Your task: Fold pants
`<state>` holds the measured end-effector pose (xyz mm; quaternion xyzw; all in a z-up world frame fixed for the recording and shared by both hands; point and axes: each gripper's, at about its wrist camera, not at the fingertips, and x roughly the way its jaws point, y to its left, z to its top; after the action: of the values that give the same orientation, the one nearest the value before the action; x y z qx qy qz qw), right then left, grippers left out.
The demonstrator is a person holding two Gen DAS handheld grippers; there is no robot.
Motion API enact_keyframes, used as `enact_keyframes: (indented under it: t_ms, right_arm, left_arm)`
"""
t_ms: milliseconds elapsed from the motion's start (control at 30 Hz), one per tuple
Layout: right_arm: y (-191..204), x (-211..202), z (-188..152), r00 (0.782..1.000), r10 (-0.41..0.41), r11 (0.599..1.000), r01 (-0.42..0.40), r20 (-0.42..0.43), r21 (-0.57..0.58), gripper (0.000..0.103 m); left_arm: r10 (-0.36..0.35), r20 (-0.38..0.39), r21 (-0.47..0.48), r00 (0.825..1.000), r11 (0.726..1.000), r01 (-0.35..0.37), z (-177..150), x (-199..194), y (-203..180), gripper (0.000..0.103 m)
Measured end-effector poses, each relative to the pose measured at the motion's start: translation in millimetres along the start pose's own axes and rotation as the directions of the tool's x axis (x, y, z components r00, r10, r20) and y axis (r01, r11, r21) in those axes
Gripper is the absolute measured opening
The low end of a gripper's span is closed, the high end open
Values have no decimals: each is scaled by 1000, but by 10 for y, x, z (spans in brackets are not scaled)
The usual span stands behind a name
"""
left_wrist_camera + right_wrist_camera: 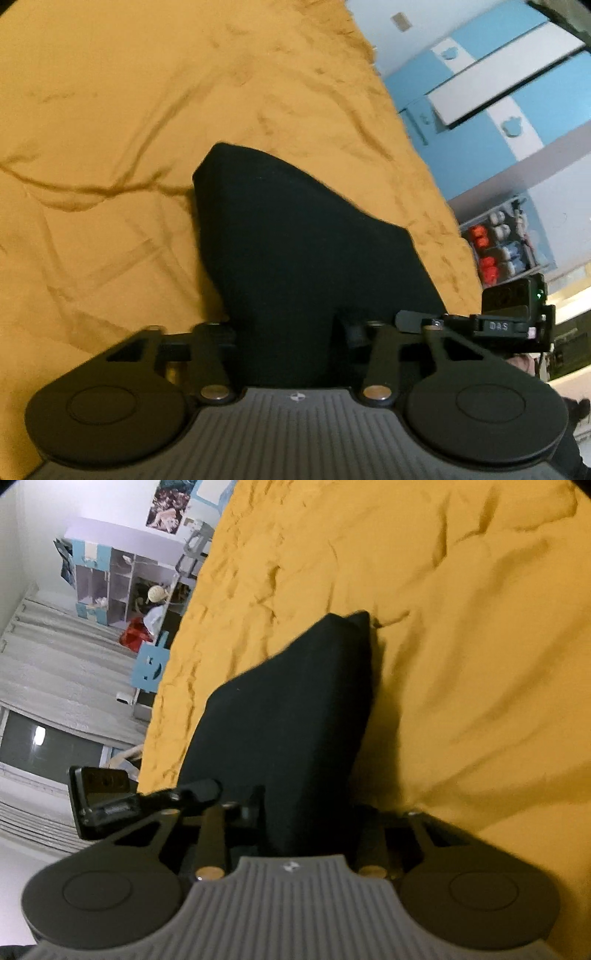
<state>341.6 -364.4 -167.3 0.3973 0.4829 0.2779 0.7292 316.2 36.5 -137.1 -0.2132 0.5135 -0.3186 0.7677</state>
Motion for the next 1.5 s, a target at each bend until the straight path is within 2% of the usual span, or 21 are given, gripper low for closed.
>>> enact_keyframes:
  t_ms: [67,200,300,500,700,933,1100,1300,1500]
  right_arm:
    - [137,-114,-37,1000,17,1000,-17,14,-23,19]
    - [480,-452,-169,998,38,996,-34,49,-84,18]
    - [696,-795,-290,995,50,992,-39,86,-117,18]
    - [909,-1380,-571,989,39,987,-17,141,-157,18]
    - [732,-1850,-837,983,21,992,3,183,-127,18]
    - [269,-2458,-1141,970,7,997,11,243,-74,18]
    - [-19,-2731,-1263,962,-3,999,11,274,-30,18]
    - [-88,-3087,-1242,953,-34,999,43,301,-21,18]
    - [86,-3562,-969,938,-53,995,79,341,-62,18]
  left_arm:
    - [-18,24,19,1000,1000,18,-28,-147,-106,35]
    - [-15,55,98,998,995,10,-103,-420,-477,33]
    - [-40,66,131,997,991,31,-169,-588,-734,33]
    - [-87,57,191,995,979,75,-351,-665,-1172,33]
    - [-97,10,231,995,969,92,-512,-480,-1545,33]
    - [-100,-69,287,993,951,116,-624,-73,-1978,32]
    - [-93,-119,314,988,941,127,-667,211,-2237,31]
    - [-125,-145,338,982,926,168,-563,380,-2601,27]
    - [-165,-136,370,977,906,205,-347,463,-2953,27]
